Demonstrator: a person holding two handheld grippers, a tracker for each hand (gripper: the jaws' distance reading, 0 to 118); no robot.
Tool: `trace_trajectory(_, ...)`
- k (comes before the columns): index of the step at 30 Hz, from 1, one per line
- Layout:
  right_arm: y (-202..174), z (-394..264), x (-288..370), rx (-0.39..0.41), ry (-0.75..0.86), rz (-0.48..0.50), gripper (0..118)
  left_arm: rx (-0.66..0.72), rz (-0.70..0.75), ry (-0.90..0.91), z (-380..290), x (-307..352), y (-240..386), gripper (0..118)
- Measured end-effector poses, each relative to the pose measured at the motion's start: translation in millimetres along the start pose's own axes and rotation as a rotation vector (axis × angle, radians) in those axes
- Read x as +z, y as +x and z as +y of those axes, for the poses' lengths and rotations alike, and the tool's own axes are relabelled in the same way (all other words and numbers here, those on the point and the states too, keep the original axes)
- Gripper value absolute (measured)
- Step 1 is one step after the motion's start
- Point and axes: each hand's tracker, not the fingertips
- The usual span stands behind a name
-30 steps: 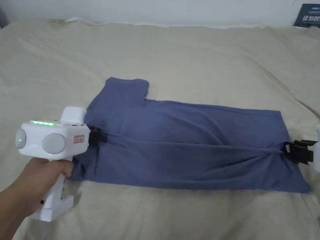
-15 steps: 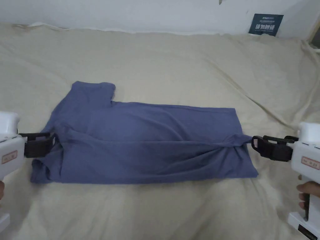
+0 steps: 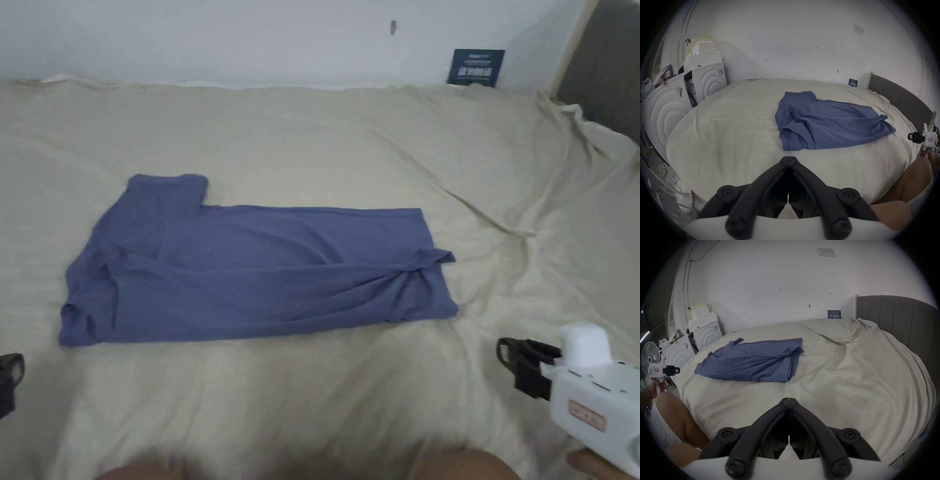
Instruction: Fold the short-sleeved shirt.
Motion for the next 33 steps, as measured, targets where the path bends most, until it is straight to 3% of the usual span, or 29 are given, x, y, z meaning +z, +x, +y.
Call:
trace_trajectory(9, -4, 9, -44, 0.057, 0.027, -0.009, 0, 0.017, -0.017, 0.006, 8, -2, -1, 0)
trace_trajectory(10, -5, 12, -52, 0.062, 0.040, -0.020, 4, 0.016, -0.017, -0.001, 5, -3, 1, 0)
trace_trajectory(12, -5, 19, -64, 0.060, 0.038, -0.042, 60, 0.017, -0.031, -0.003, 6, -5, 2, 0)
trace_trajectory(13, -1, 24, -71, 0.043, 0.015, -0.024, 80, 0.014, -0.024, -0.007, 4, -9, 1, 0)
trace_trajectory(14, 1, 25, -78, 0.022, -0.021, -0.009, 84, 0.017, -0.027, -0.015, 3, -12, -2, 0)
trace_trajectory(17, 1, 31, -94, 0.097, -0.031, -0.059, 84, 0.028, -0.031, -0.025, 3, -18, -4, 0)
trace_trajectory(19, 3, 34, -105, 0.060, -0.067, -0.023, 84, 0.028, -0.030, -0.032, 1, -24, -7, 0)
trace_trajectory(27, -1, 40, -129, 0.124, -0.144, 0.006, 81, 0.027, -0.039, -0.060, -1, -45, -10, 0)
trace_trajectory(31, 0, 42, -135, 0.129, -0.169, 0.002, 51, 0.010, -0.052, -0.075, 1, -58, -5, 0)
trace_trajectory(32, 1, 43, -135, 0.127, -0.173, 0.004, 34, 0.007, -0.059, -0.078, 2, -62, -4, 0)
trace_trajectory(33, 2, 43, -135, 0.127, -0.176, 0.011, 25, 0.006, -0.063, -0.082, 3, -65, -2, 0)
